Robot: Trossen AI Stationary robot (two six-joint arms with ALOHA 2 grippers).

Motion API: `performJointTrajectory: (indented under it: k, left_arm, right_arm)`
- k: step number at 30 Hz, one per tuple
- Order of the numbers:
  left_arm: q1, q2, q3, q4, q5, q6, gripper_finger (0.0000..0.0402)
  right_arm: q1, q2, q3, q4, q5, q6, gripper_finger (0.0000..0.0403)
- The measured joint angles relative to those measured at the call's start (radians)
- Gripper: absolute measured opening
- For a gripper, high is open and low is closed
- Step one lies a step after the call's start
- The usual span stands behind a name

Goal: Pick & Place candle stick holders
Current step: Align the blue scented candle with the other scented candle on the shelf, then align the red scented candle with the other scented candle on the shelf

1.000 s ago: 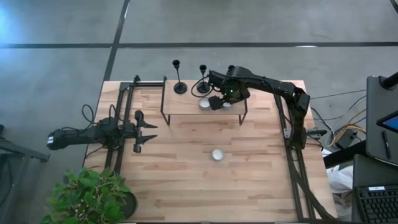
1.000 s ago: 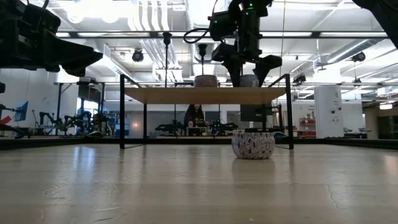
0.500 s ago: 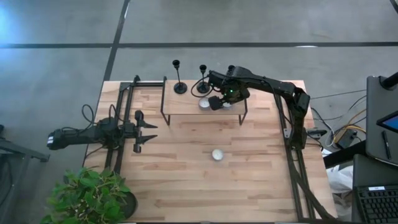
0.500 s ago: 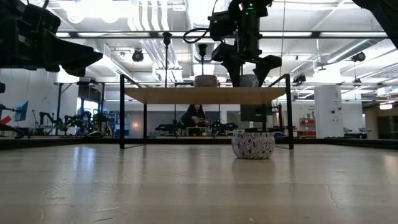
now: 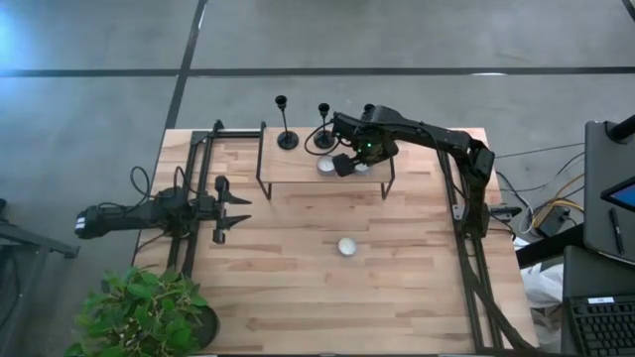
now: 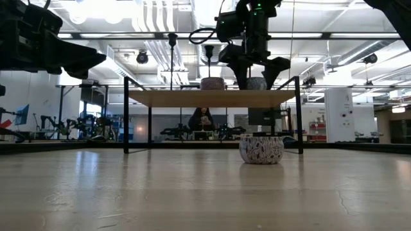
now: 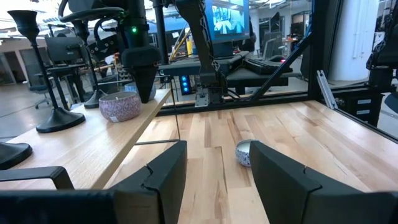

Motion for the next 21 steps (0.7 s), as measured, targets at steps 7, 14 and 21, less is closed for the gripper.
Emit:
performJointTrajectory:
  k: [7, 14, 21]
  left_arm:
    - [0.000, 0.000, 0.000, 0.000, 0.000, 0.000, 0.0181]
    - [0.000, 0.000, 0.000, 0.000, 0.000, 0.000, 0.0181]
    - [0.000, 0.000, 0.000, 0.000, 0.000, 0.000, 0.0181]
  right_arm:
    - [0.000, -0.002, 0.003, -0.006, -0.001, -0.009, 0.0365]
    - [0.000, -0.063, 0.008, -0.006, 0.037, -0.010, 0.0366]
    - [0.012, -0.130, 0.071, 0.004, 0.041, -0.011, 0.0366]
